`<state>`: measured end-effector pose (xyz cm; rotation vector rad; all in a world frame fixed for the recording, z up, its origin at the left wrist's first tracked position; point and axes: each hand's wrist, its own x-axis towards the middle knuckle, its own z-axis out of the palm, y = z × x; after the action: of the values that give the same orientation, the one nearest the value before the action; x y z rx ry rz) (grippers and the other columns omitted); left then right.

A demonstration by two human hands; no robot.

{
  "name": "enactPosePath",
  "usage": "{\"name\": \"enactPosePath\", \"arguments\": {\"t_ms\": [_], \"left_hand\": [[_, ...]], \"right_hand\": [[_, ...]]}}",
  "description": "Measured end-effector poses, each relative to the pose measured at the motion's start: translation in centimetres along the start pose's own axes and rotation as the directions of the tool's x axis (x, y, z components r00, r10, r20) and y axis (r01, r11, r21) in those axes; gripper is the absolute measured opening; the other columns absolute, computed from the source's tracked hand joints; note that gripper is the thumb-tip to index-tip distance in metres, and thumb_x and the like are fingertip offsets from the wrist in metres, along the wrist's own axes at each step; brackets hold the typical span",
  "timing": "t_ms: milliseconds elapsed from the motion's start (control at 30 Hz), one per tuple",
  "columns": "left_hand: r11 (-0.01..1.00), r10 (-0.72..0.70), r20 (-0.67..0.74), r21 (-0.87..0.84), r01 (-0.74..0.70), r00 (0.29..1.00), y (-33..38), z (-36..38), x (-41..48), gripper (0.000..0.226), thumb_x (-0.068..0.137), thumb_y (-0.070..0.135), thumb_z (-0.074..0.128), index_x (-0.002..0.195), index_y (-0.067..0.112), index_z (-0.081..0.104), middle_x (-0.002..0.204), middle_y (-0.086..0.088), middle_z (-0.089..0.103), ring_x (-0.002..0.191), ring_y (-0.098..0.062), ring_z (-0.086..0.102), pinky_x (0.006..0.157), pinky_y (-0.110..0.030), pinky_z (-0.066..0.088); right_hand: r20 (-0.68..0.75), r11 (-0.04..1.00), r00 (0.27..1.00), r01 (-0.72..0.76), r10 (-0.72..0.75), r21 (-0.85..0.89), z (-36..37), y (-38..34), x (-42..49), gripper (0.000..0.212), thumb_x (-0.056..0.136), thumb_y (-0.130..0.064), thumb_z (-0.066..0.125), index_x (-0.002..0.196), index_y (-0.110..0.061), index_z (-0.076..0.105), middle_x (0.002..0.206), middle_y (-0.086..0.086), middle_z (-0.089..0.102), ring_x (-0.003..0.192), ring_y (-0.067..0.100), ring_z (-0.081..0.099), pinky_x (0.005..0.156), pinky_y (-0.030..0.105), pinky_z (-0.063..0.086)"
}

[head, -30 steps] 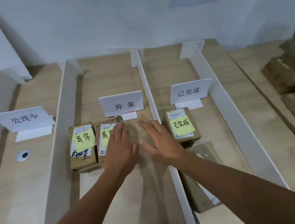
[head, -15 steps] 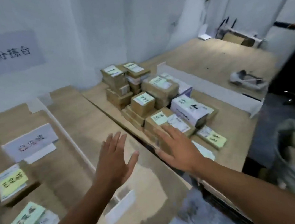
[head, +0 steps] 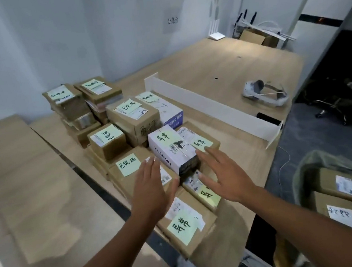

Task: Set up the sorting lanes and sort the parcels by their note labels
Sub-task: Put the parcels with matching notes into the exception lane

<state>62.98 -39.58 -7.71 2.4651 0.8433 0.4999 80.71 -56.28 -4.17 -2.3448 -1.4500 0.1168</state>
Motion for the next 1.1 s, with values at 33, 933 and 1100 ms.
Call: {"name": "enactPosePath", "arguments": {"t_ms": [33,933,1100], "left_hand": [[0.999,-0.037,0.007,-0.021,0.038,0.999,-0.1,0.9,1.5,0.087,0.094,0.067,0.039,0.161,0.015,0.022,0.17,-0.004,0.018,0.157,-0.021,0.007,0.123,-0.032,0.004],[0.858,-0.502,-0.107,-0.185,0.478,0.859,6.9,4.4,8.0,0.08,0.093,0.057,0.053,0.159,0.039,0.012,0.138,0.007,0.064,0.118,-0.016,0.065,0.096,-0.038,0.055],[0.863,-0.504,-0.311,-0.202,0.463,0.806,7.1,-2.6,2.7,0.078,0.093,0.054,0.057,0.157,0.046,0.013,0.126,0.011,0.069,0.095,-0.009,0.07,0.078,-0.029,0.058]], "right_hand": [[0.02,1.0,1.0,-0.006,0.006,0.022,0.2,1.0,1.5,0.069,0.099,-0.06,0.042,0.16,-0.034,0.025,0.165,0.003,0.026,0.151,0.022,0.024,0.12,0.045,0.03],[0.141,0.87,0.931,0.249,-0.336,0.425,3.1,7.2,15.6,0.076,0.088,-0.062,0.05,0.155,-0.046,0.018,0.136,-0.001,0.047,0.118,0.014,0.05,0.097,0.04,0.05],[0.056,0.774,0.867,0.41,-0.494,0.483,0.4,-1.4,13.6,0.085,0.085,-0.066,0.047,0.153,-0.06,-0.002,0.115,-0.001,0.044,0.098,0.013,0.052,0.081,0.032,0.049]]}}
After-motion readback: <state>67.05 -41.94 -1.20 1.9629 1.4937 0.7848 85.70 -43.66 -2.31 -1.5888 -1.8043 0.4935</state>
